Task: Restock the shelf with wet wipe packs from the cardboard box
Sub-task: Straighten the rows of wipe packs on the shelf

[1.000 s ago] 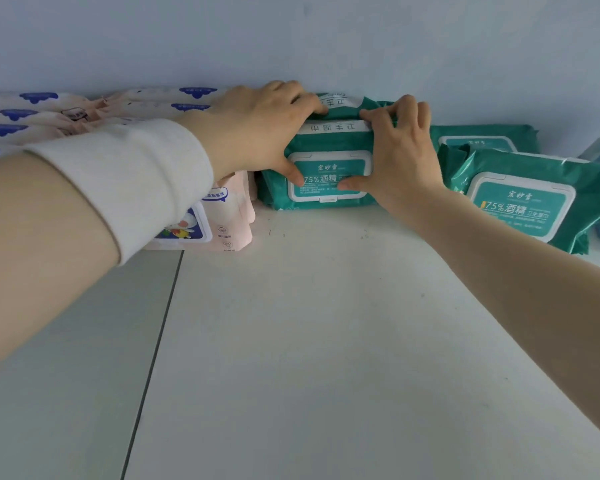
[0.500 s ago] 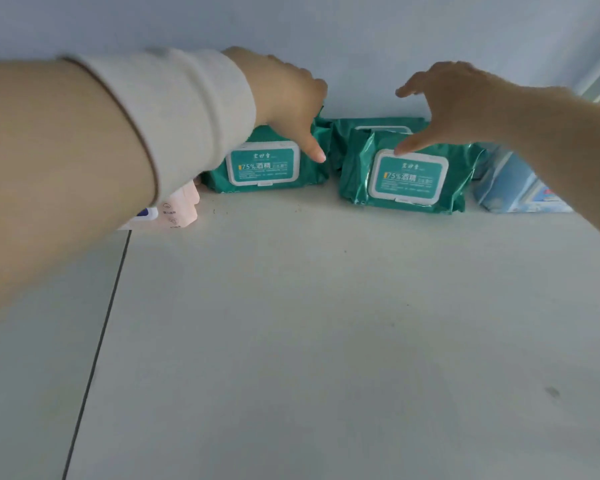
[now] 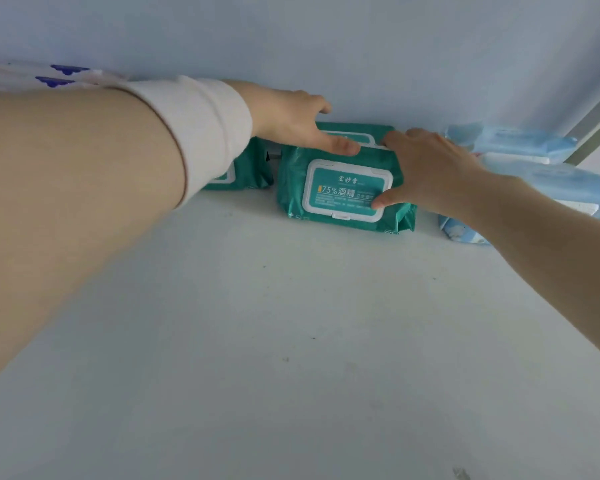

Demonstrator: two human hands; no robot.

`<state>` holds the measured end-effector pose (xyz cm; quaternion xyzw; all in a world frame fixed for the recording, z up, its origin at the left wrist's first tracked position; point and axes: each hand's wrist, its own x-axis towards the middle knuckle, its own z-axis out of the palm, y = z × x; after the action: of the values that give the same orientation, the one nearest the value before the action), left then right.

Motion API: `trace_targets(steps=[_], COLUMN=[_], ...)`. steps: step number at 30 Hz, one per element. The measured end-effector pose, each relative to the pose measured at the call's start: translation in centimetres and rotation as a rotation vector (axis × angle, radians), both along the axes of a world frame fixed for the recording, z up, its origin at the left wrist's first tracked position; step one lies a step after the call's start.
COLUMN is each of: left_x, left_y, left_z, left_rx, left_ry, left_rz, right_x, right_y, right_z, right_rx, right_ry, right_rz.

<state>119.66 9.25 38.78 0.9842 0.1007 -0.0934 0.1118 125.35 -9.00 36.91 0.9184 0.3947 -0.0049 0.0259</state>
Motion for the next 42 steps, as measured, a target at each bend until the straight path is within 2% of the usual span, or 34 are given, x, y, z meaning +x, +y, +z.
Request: trace_targets(steps=[3,7,15,20,24,28,33,40,42], left_x=[0.5,1.3,3.0,3.3,3.7,4.3,4.7,3.6,3.1], left_y=[0.5,0.5,0.5,0.6,0.5,0.4,0.7,1.8,1.9], left_z=[-0.8,-1.0,-1.1,-0.9,-1.1,-1.3,-1.0,-0.8,-0.8], left_rx=[-0.008,-0.120,0.022,-0.033,0.057,0.016,0.046,-0.063,-0.089], left_ry=[0.063,0.090,0.092,0.135,0.171,0.216,0.146,-0.330,-0.407], left_rz=[0.031,0.058,0.138,0.186,0.288,0.202,0.140,0.003,-0.027], right_x=[0.5,1.1,-0.6,-0.9,-1.2,-1.2,-1.5,-1.5,-1.1], right_y=[0.4,0.7,-0.9,-1.3,-1.6,-2.0,-2.3,-2.0,-1.2], right_z=[-0.3,-0.6,-1.8,-2.6,-3.1,-3.2,-3.4,-4.2,-4.4], right_rx=[0.058,0.104,0.208,0.265,0.300,0.321,0.348,0.422,0.458], right_ry=[-0.022,-0.013,-0.064,-0.092,-0.109,-0.096,-0.099,-0.129,-0.141], right_rz=[0.028,0.027,0.032,0.037,0.035,0.043,0.037,0.000,-0.043])
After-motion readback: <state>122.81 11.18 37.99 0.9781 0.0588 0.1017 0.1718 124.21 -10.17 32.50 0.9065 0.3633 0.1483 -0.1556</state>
